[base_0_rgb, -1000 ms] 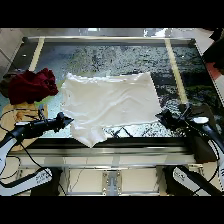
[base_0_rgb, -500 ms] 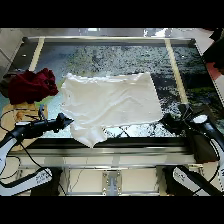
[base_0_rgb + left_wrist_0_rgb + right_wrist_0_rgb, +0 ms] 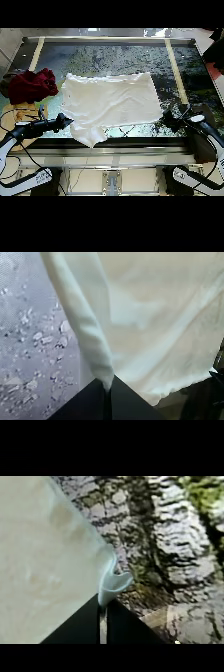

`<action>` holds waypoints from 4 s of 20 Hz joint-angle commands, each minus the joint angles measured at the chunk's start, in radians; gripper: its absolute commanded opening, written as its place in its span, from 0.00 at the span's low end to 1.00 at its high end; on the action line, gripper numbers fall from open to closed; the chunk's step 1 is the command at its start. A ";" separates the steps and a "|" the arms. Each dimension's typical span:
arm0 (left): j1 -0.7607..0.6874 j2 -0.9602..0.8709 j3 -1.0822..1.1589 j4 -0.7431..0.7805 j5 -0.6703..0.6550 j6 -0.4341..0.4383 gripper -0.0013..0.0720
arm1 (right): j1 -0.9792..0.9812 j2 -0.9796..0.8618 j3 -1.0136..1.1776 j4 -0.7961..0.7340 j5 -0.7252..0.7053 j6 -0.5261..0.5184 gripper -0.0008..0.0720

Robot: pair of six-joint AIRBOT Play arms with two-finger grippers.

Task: Fold the shirts.

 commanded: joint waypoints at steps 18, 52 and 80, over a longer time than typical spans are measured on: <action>0.418 0.668 1.076 0.117 -0.216 -0.134 0.03 | 0.000 0.710 1.058 -0.305 0.476 -0.206 0.02; -0.287 -0.263 0.977 0.912 -0.148 -0.371 0.03 | 0.170 -0.334 1.057 -0.447 0.640 -0.213 0.02; -0.192 0.425 0.026 0.725 -0.354 -0.589 0.88 | -0.053 0.106 0.826 -0.567 0.729 -0.212 0.55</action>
